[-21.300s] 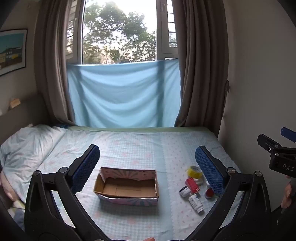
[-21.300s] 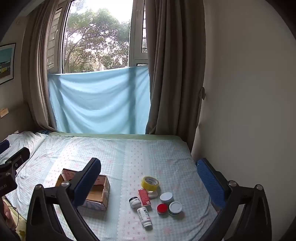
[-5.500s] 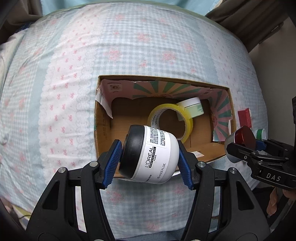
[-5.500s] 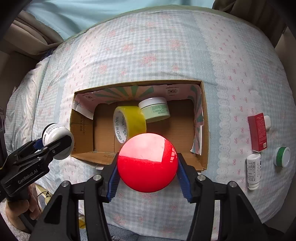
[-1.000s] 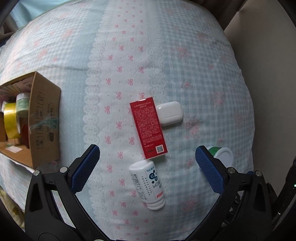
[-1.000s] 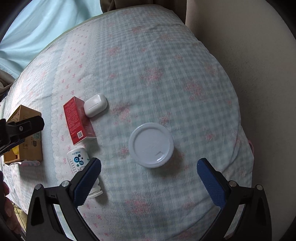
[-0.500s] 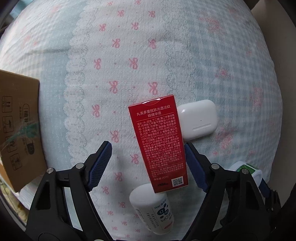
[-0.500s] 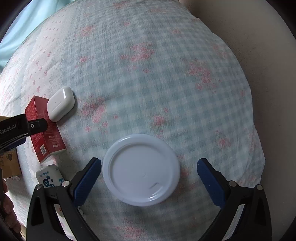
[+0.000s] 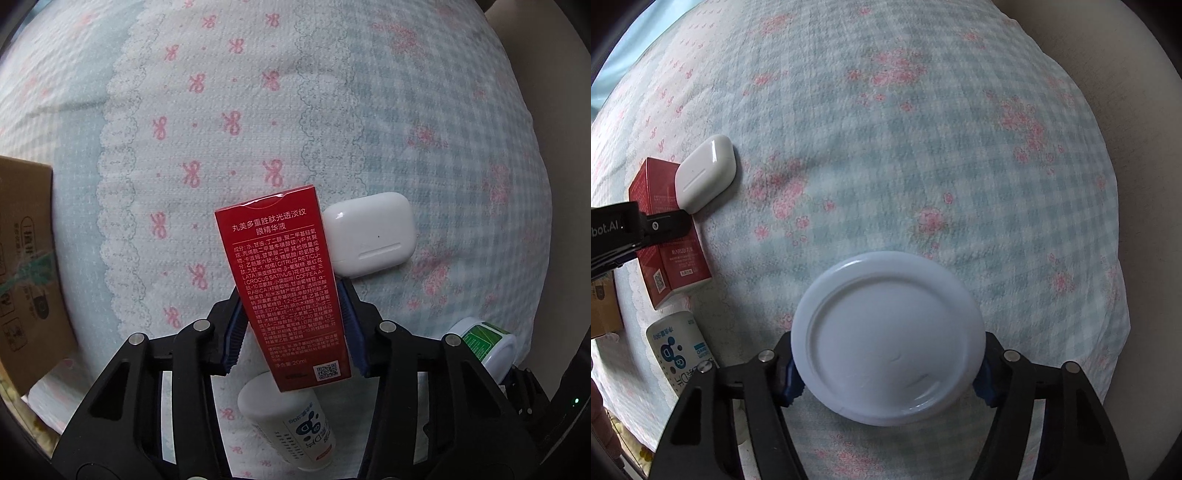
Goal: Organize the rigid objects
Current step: 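Carry the red carton with the left tool while the right tool carries the jar toward the box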
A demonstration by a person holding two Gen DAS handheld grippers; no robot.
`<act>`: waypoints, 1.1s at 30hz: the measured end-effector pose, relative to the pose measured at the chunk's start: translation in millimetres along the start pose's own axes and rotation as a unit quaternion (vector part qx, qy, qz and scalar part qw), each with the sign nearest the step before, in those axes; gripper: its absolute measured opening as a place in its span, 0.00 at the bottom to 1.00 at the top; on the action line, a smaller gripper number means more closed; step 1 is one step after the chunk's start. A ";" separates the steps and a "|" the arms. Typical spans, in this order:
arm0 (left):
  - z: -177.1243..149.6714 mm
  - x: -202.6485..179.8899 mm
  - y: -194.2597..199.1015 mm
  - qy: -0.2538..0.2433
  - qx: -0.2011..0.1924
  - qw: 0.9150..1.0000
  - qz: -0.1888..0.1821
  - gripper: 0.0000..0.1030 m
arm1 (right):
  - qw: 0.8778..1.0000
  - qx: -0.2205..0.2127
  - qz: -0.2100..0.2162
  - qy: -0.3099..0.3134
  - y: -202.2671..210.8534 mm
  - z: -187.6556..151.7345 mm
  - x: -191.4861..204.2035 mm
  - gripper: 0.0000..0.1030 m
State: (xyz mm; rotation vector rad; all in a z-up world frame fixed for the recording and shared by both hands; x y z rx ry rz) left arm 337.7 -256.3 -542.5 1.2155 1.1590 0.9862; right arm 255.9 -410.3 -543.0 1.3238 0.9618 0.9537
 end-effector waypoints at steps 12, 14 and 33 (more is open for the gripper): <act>7.8 5.5 70.1 -0.012 -0.066 0.998 0.002 0.40 | 0.999 -0.036 0.012 -0.024 36.6 -2.9 -18.5 0.64; 5.4 7.2 87.9 -0.010 -0.081 0.997 -0.002 0.40 | 0.998 -0.049 0.015 -0.027 52.2 -4.1 -18.5 0.64; -104.5 117.2 299.5 0.031 -0.234 0.972 -0.003 0.40 | 0.981 -0.165 0.081 0.066 243.2 -55.7 68.9 0.64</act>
Point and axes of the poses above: each gripper's, at about its wrist camera, not at the fingertips, and y roughly against the way its jaws point, x to its left, z to its top, the point moved 4 cm from there along -y, roughly the way its jaws point, and after that the axes turned 8 degrees about -y, right-handed, at the moved point
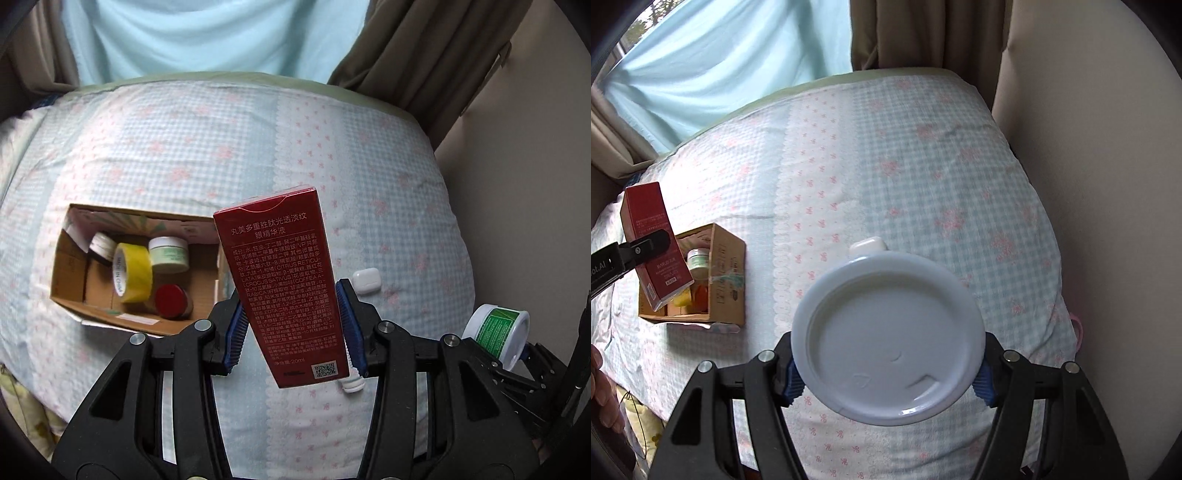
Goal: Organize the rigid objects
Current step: 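Carry the red carton with the left tool while the right tool carries the jar toward the box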
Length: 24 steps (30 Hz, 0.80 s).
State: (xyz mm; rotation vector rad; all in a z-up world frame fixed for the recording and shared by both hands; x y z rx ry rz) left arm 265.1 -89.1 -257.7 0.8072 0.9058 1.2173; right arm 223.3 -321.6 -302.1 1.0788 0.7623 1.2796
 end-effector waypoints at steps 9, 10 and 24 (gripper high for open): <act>-23.7 112.4 55.6 0.057 -0.029 0.998 -0.002 0.40 | 0.998 0.005 0.048 0.050 27.3 -22.9 108.9 0.64; -29.4 123.6 59.8 0.058 -0.029 0.998 -0.001 0.40 | 0.997 0.004 0.050 0.056 28.6 -26.0 122.0 0.64; -44.4 286.3 55.9 0.018 0.017 0.999 -0.030 0.40 | 0.999 -0.002 0.045 0.009 21.9 -51.6 282.0 0.64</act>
Point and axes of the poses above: each gripper's, at about its wrist camera, not at the fingertips, and y roughly against the way its jaws point, x to its left, z to its top, the point moved 4 cm from there along -y, roughly the way its jaws point, and after that the axes turned 8 degrees about -y, right-handed, at the moved point
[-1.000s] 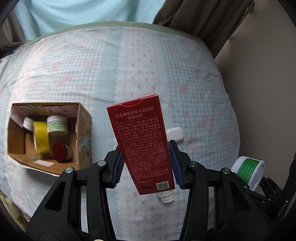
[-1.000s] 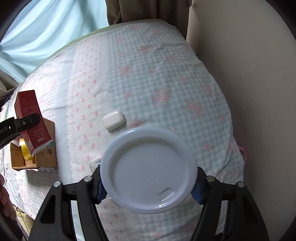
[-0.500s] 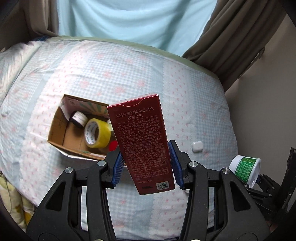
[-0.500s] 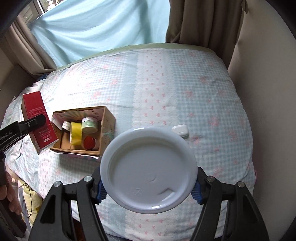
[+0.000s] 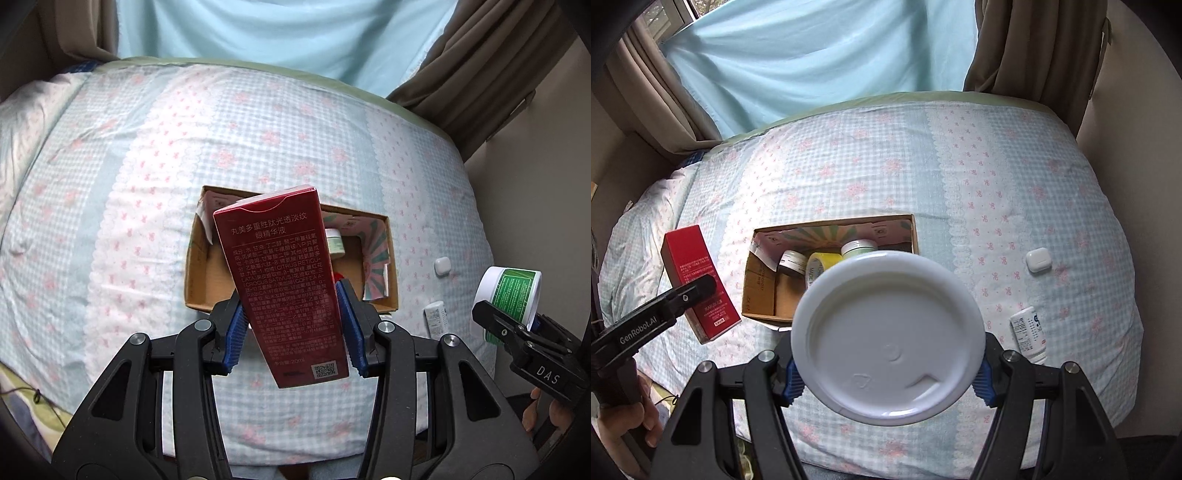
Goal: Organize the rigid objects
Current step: 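Carry the red carton with the left tool while the right tool carries the jar toward the box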
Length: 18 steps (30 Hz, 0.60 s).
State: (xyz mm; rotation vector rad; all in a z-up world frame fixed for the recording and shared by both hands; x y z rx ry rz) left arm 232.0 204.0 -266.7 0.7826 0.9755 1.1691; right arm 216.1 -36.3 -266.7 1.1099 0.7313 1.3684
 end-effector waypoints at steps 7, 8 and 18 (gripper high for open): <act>2.5 40.7 -37.5 -0.015 0.047 0.999 -0.006 0.40 | 1.000 0.025 -0.010 -0.015 -32.4 1.0 38.0 0.64; 2.2 42.9 -44.0 -0.016 0.056 0.998 -0.008 0.40 | 0.999 0.031 -0.011 -0.018 -37.8 1.2 39.9 0.64; 0.8 58.8 -118.7 -0.021 0.129 0.991 -0.009 0.40 | 0.995 0.089 -0.040 -0.010 -109.4 4.9 35.4 0.64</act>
Point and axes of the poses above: each gripper's, at about its wrist camera, not at the fingertips, and y roughly against the way its jaws point, x to its left, z to its top, the point moved 4 cm from there along -y, roughly the way its jaws point, and after that the axes turned 8 degrees about -y, right-handed, at the moved point
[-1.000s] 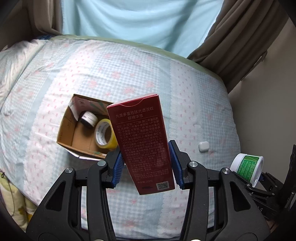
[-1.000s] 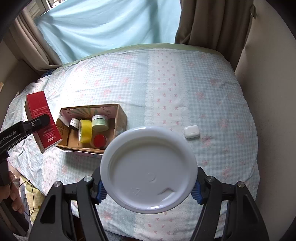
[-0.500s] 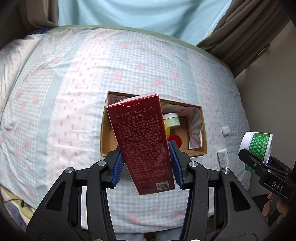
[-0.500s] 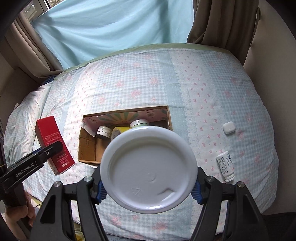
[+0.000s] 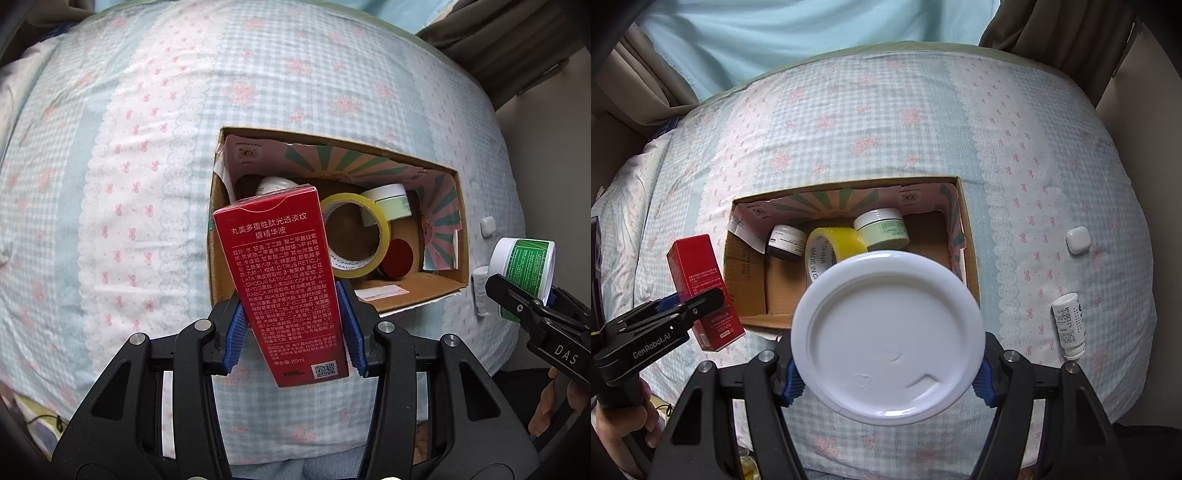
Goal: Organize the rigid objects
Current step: 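Carry the red carton with the left tool while the right tool carries the jar toward the box, then lower the red carton into the box with the left tool while the right tool releases the jar inside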
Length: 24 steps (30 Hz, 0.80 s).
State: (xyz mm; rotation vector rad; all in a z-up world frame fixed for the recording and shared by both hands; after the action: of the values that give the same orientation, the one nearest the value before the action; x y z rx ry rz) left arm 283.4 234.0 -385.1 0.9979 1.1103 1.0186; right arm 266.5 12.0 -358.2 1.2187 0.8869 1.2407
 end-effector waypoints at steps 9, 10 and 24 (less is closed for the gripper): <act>31.9 -3.3 -55.5 -0.042 0.044 0.998 0.022 0.40 | 0.998 0.050 -0.013 -0.030 -61.7 27.7 -19.9 0.64; 32.9 -4.0 -61.1 -0.050 0.051 0.997 0.025 0.40 | 0.998 0.057 -0.014 -0.034 -68.6 29.9 -21.1 0.64; 30.8 -12.2 -76.7 -0.099 0.059 0.993 0.018 1.00 | 0.994 0.078 0.010 -0.081 -98.1 48.6 -28.4 0.74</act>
State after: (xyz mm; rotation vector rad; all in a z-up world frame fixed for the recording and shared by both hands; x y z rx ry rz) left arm 321.9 201.0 -451.6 1.1913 1.0004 0.8682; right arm 328.5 -15.9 -448.6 1.4337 0.8653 1.0872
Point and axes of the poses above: each gripper's, at about its wrist camera, not at the fingertips, and y roughly against the way its jaws point, x to its left, z to its top, the point moved 4 cm from there along -y, roughly the way its jaws point, and after that the axes turned 8 degrees about -y, right-handed, at the moved point
